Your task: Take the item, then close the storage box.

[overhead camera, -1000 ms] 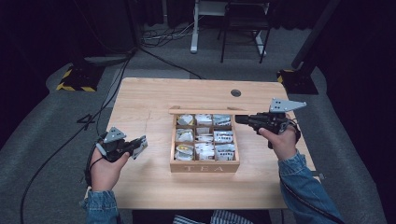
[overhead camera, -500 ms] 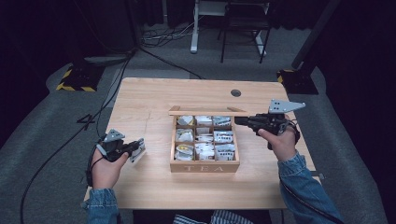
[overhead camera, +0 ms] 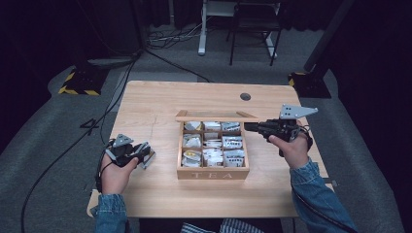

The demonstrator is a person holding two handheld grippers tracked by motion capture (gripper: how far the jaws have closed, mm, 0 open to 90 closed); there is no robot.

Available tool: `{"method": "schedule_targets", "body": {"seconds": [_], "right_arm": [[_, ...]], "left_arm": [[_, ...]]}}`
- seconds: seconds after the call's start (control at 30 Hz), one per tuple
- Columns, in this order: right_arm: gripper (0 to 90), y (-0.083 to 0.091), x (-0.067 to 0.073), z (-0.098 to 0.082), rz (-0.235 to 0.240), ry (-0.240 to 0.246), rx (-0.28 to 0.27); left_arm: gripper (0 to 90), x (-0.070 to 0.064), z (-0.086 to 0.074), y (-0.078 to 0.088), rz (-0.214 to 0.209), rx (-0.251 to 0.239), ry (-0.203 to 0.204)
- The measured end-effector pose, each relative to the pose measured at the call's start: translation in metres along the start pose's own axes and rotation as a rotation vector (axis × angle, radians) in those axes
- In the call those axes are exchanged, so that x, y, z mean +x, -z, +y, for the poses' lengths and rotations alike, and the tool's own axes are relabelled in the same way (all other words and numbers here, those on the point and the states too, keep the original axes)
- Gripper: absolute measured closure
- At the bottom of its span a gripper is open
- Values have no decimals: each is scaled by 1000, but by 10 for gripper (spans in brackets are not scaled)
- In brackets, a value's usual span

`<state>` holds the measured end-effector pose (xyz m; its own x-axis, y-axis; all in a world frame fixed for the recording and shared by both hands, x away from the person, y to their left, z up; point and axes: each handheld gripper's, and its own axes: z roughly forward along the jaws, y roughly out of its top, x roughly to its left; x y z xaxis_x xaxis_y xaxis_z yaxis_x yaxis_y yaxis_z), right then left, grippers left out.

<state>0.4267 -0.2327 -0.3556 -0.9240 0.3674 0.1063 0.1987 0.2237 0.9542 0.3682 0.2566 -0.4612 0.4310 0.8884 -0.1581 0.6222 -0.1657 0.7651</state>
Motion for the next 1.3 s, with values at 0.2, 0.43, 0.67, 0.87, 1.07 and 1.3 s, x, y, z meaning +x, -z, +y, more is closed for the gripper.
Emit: {"method": "schedule_targets", "body": {"seconds": [0.2,0.43,0.67,0.87,1.07,1.3], "right_arm": [[900,0,0,0,-1,0,1],[900,1,2,-2,-2,-2,8],[900,3,4,-4,-13,0,14],[900,6,5,-6,-19,-7,18],[900,10,7,-8,-29,-10,30],[900,11,9,-9,-27,-4,46]], "left_arm": [[375,3,0,1,57,30,-3],[338,3,8,11,82,20,16],[335,-2,17,23,94,-7,-15],[328,-10,25,27,82,-22,-49],[324,-14,29,26,70,-22,-59],[317,-14,31,31,77,-32,-62]]}}
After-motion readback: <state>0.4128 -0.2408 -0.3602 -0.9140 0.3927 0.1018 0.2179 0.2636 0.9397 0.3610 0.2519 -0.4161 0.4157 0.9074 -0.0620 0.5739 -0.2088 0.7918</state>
